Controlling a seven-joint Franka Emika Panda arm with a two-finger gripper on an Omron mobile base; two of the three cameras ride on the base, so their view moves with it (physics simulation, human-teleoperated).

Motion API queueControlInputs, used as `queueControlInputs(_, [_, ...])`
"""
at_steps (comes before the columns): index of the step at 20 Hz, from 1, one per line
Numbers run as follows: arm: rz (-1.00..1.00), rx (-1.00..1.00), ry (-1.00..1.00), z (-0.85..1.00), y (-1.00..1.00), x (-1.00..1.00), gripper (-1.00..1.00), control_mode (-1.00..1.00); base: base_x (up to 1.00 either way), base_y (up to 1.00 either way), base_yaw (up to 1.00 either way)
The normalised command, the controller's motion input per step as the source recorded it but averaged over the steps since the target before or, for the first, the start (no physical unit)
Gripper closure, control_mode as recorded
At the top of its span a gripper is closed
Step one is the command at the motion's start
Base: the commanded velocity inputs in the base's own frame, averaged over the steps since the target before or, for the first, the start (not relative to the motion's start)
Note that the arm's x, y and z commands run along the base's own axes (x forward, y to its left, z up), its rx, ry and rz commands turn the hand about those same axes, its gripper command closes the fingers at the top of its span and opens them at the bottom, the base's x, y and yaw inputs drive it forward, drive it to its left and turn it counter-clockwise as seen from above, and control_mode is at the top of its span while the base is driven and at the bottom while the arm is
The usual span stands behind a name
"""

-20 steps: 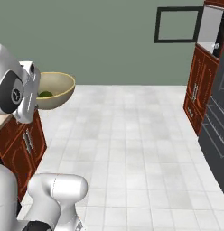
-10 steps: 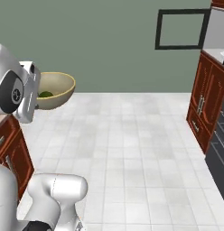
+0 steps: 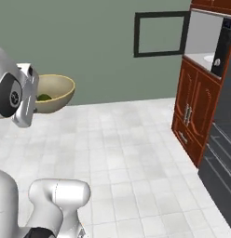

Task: Pick the lime from the sink and place it in the bowl. Then pick the bowl and place it in the microwave. Then close the microwave door and press the start button.

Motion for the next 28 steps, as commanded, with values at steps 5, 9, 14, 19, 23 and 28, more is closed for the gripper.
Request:
queueControlInputs(5, [0.0,0.0,0.0,0.0,0.0,0.0,1.0,1.0,0.59,0.0,-0.75])
queueControlInputs(9, [0.0,0.0,0.0,0.0,0.0,0.0,1.0,1.0,0.67,0.0,-0.72])
queueControlInputs(14, [0.0,0.0,0.0,0.0,0.0,0.0,1.0,1.0,0.88,0.0,-0.64])
queueControlInputs(19, [0.0,0.0,0.0,0.0,0.0,0.0,1.0,1.0,0.93,0.26,-0.58])
queueControlInputs(23, [0.0,0.0,0.0,0.0,0.0,0.0,1.0,1.0,0.37,0.95,-0.59])
queueControlInputs(28, [0.0,0.0,0.0,0.0,0.0,0.0,1.0,1.0,-0.02,0.97,-0.35])
